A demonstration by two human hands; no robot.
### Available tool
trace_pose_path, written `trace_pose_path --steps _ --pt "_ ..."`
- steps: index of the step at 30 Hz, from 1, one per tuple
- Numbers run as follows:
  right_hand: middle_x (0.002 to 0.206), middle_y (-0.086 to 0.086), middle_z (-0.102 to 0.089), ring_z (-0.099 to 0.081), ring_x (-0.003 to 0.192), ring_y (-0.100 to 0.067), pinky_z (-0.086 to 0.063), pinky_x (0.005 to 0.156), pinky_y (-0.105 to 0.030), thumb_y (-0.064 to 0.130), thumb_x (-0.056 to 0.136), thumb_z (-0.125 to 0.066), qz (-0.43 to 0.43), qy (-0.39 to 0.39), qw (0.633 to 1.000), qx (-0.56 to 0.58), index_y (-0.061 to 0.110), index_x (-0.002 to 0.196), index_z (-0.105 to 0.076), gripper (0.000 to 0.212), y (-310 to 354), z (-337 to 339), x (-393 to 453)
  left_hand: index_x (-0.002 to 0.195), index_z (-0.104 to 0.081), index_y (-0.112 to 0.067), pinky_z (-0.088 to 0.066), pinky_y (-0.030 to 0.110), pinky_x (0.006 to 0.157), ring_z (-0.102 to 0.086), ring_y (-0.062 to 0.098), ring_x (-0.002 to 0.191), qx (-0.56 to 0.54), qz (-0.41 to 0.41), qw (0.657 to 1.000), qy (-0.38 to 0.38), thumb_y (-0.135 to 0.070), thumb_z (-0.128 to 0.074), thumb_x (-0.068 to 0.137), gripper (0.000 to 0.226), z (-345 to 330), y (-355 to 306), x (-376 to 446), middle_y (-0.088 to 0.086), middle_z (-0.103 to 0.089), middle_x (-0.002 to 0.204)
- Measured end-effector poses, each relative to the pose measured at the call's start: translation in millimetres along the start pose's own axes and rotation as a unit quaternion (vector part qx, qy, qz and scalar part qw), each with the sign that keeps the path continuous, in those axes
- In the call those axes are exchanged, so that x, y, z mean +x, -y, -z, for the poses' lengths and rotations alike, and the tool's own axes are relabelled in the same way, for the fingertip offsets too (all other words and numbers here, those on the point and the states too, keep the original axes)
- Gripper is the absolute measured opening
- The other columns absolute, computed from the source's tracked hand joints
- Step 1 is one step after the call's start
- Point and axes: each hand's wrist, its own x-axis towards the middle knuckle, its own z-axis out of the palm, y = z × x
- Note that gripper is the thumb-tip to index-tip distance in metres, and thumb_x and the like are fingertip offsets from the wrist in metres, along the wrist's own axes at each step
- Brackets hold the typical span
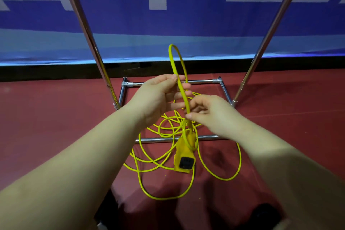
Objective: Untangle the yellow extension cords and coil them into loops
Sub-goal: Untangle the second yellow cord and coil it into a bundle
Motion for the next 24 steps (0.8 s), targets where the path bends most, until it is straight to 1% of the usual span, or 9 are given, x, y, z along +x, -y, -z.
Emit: trace_pose_path --steps 2,4,7,9,13,15,17,20,24 --pt "0.061 0.009 -0.058 -0.058 0.064 -0.013 -0.051 0.071 -0.038 0.018 0.079 -0.072 0.004 -0.043 0.999 0.007 0.029 0.067 -0.055 0.023 1.1 1.1 1.0 0.102 -0.061 -0.016 -0.057 0.029 0.074 -0.069 0.012 0.079 0.018 -0.004 1.0 0.008 -0.023 -0.042 0.099 0.021 3.0 -0.3 1.7 -0.001 -0.072 0.089" --pt "0.06 0.007 -0.06 -0.06 0.061 -0.014 -0.05 0.065 -0.034 0.017 0.079 -0.072 0.001 -0.093 0.995 0.035 0.027 0.07 -0.056 0.02 2.8 4.2 2.5 0.107 -0.061 -0.02 -0.049 0.032 0.09 -0.067 0.014 0.095 0.112 0.01 0.993 0.026 -0.031 -0.045 0.097 0.022 5.7 3.7 1.0 -0.001 -0.071 0.104" --pt "0.063 0.001 -0.063 -0.06 0.054 -0.008 -0.05 0.061 -0.024 0.01 0.083 -0.067 -0.004 -0.142 0.981 0.132 0.021 0.074 -0.057 0.017 7.9 14.3 3.2 0.105 -0.064 -0.018 -0.044 0.034 0.098 -0.063 0.019 0.108 0.256 0.049 0.962 0.076 -0.035 -0.049 0.094 0.025 3.6 19.0 -5.2 0.002 -0.069 0.111" --pt "0.069 -0.003 -0.067 -0.061 0.053 -0.005 -0.05 0.063 -0.017 0.009 0.085 -0.064 -0.013 -0.164 0.968 0.19 0.016 0.077 -0.059 0.012 10.0 21.0 2.6 0.099 -0.064 -0.011 -0.049 0.03 0.091 -0.066 0.019 0.099 0.287 0.037 0.953 0.087 -0.028 -0.047 0.097 0.024 -0.3 24.6 -7.6 0.009 -0.07 0.107" --pt "0.078 -0.005 -0.069 -0.063 0.062 -0.01 -0.051 0.069 -0.022 0.011 0.086 -0.063 -0.033 -0.194 0.94 0.278 0.012 0.081 -0.06 0.006 10.3 25.4 3.4 0.091 -0.058 -0.012 -0.051 0.014 0.059 -0.062 0.009 0.068 0.234 0.015 0.97 0.065 -0.019 -0.037 0.101 0.024 -4.7 20.0 -5.4 0.008 -0.068 0.087" --pt "0.083 -0.004 -0.069 -0.064 0.07 -0.008 -0.05 0.074 -0.021 0.015 0.086 -0.063 -0.048 -0.161 0.944 0.285 0.017 0.084 -0.06 0.004 10.2 24.6 2.9 0.09 -0.058 -0.013 -0.051 0.014 0.057 -0.061 0.01 0.063 0.208 0.02 0.976 0.063 -0.019 -0.037 0.101 0.024 -4.8 19.7 -5.2 0.007 -0.067 0.083" --pt "0.086 0.0 -0.069 -0.064 0.078 -0.005 -0.048 0.08 -0.019 0.018 0.084 -0.065 -0.093 -0.075 0.959 0.257 0.019 0.092 -0.061 0.009 7.9 23.0 -0.8 0.092 -0.059 -0.014 -0.051 0.016 0.055 -0.061 0.009 0.059 0.194 0.021 0.979 0.053 -0.02 -0.036 0.101 0.025 -3.0 20.5 -5.0 0.005 -0.067 0.082" --pt "0.068 0.01 -0.068 -0.059 0.059 0.005 -0.043 0.06 -0.008 0.019 0.084 -0.066 -0.123 0.039 0.975 0.181 0.019 0.084 -0.062 0.004 6.5 17.5 -7.5 0.093 -0.06 -0.013 -0.053 0.022 0.058 -0.063 0.012 0.058 0.151 0.018 0.988 0.013 -0.02 -0.036 0.101 0.026 3.3 17.5 -2.1 0.002 -0.07 0.08" --pt "0.072 0.002 -0.065 -0.057 0.066 -0.008 -0.045 0.067 -0.025 0.023 0.088 -0.061 -0.126 -0.026 0.977 0.17 0.02 0.077 -0.06 0.011 9.0 14.6 -4.2 0.095 -0.06 -0.011 -0.055 0.025 0.058 -0.068 0.012 0.059 0.086 0.018 0.996 -0.027 -0.021 -0.034 0.102 0.028 6.7 13.1 2.9 0.001 -0.073 0.076"
